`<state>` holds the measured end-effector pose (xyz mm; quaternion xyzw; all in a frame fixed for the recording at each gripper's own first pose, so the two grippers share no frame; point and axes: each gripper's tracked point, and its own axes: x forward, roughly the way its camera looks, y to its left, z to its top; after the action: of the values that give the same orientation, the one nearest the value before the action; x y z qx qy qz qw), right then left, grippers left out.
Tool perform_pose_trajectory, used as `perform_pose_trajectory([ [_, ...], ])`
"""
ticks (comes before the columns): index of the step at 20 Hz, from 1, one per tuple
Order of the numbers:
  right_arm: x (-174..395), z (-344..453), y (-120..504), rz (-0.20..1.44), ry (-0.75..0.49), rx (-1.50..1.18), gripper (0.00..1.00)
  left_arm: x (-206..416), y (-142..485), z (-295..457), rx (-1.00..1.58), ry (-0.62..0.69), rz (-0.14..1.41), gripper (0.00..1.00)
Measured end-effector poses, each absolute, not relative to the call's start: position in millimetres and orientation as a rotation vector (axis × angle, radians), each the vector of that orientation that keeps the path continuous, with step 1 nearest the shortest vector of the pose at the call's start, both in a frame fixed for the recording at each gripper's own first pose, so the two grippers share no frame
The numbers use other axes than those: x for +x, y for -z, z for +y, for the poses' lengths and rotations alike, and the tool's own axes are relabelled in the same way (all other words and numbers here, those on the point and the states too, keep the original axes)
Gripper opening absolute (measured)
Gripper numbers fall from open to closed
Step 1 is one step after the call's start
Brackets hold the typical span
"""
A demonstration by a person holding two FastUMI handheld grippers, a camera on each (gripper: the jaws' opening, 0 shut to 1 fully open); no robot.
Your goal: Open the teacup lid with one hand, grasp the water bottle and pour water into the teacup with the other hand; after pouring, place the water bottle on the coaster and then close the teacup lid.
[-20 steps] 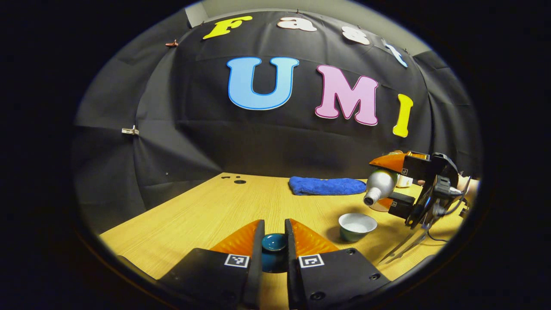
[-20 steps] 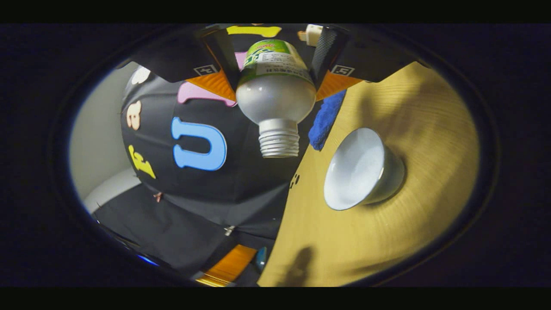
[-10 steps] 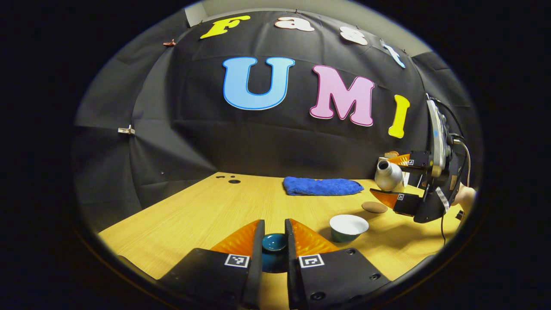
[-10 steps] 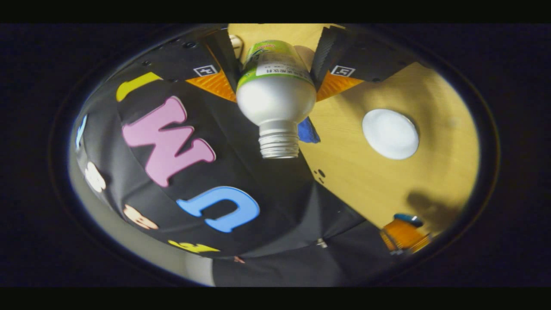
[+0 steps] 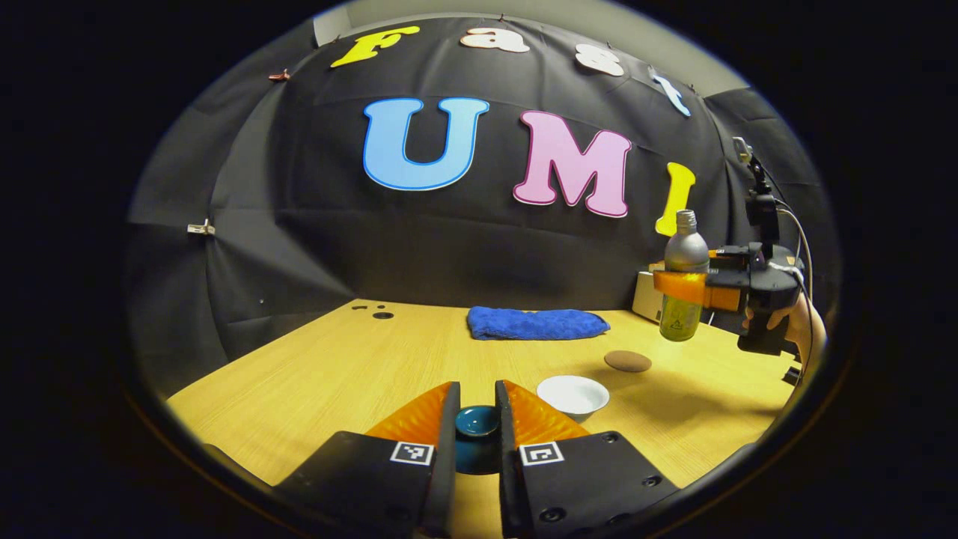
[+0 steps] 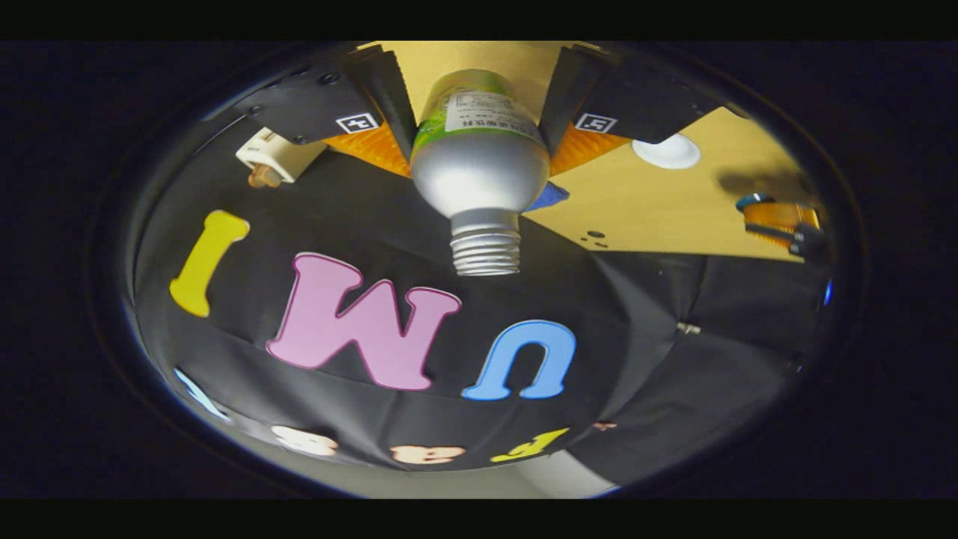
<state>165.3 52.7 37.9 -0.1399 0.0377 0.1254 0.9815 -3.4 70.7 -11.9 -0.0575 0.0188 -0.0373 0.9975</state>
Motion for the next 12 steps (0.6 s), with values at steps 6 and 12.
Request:
perform_pose_trajectory([
  [6,195,14,-48,0.056,-0.191,0.000,0.79,-2,9,53,-0.100,0.103,0.038,0.28],
  [12,233,-1,2,0.132,-0.155,0.001,0.79,-4,10,50,-0.088,0.098,0.039,0.28],
])
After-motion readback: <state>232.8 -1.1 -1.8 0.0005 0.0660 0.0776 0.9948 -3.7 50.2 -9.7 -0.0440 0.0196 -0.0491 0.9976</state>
